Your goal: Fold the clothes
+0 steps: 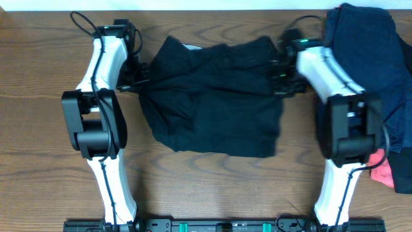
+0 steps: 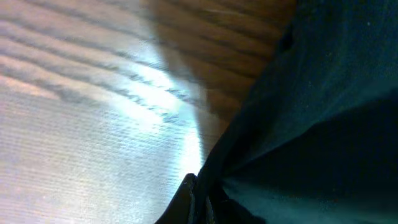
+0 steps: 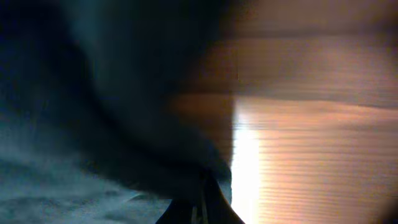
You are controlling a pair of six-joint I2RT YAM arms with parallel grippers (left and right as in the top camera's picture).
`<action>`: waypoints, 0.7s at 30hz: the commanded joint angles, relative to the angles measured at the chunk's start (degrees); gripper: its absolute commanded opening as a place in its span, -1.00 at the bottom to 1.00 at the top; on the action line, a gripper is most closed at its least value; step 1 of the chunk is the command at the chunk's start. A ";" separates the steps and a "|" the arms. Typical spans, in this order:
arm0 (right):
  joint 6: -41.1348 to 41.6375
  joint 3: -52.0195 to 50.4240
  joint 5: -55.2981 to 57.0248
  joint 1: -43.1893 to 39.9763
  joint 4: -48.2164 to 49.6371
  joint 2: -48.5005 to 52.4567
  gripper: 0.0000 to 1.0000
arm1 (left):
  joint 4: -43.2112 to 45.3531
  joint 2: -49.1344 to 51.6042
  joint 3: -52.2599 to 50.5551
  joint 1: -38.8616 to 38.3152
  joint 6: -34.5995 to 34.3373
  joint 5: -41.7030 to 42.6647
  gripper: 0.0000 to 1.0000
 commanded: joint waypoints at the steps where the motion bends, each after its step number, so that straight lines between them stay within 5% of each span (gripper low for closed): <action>1: -1.64 -0.09 0.52 -4.52 -0.92 0.17 -0.98 | -1.05 -1.31 0.50 1.51 -0.90 -1.03 -0.88; 10: -4.39 0.37 -1.16 -5.77 -4.57 0.07 -0.97 | -5.03 -1.33 0.50 1.64 -0.11 -0.98 -0.88; 21: -5.75 8.04 -1.07 -5.62 -15.37 -3.80 -0.93 | -22.47 -1.33 0.50 1.62 2.60 -0.98 -0.79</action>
